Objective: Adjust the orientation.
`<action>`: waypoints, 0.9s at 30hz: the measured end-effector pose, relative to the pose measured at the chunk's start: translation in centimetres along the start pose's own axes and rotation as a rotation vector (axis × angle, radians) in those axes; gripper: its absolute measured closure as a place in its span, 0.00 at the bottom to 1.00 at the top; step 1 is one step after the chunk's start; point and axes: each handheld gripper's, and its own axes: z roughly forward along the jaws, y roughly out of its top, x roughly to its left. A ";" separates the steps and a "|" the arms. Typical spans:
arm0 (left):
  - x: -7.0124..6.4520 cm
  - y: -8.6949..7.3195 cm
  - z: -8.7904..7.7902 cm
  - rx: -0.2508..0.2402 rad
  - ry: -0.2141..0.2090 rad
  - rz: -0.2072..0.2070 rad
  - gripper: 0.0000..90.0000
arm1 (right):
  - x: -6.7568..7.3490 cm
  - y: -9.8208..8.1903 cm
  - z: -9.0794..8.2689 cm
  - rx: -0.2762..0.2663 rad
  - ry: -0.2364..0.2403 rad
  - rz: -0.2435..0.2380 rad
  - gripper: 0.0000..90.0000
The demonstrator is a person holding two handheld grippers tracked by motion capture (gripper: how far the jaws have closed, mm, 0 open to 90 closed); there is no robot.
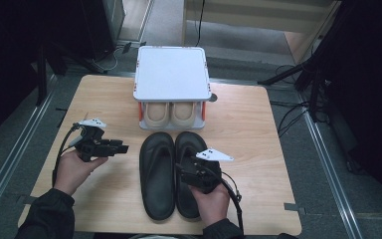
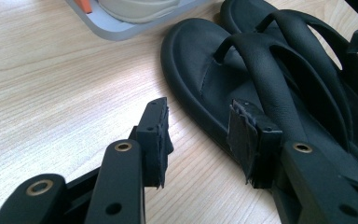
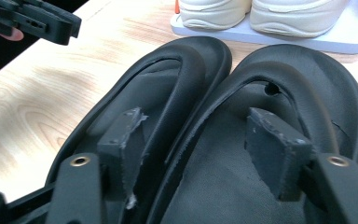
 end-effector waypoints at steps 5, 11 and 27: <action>0.1 0.0 -0.1 -0.009 0.005 0.001 0.65 | 0.5 -0.2 0.9 0.017 -0.019 -0.005 0.40; 0.1 -0.1 -0.2 -0.014 0.004 -0.002 0.64 | 1.1 -0.4 2.1 0.046 -0.036 -0.007 0.38; 0.0 0.0 -0.3 -0.045 -0.001 0.014 0.63 | 2.3 -0.8 5.1 0.102 -0.068 0.032 0.43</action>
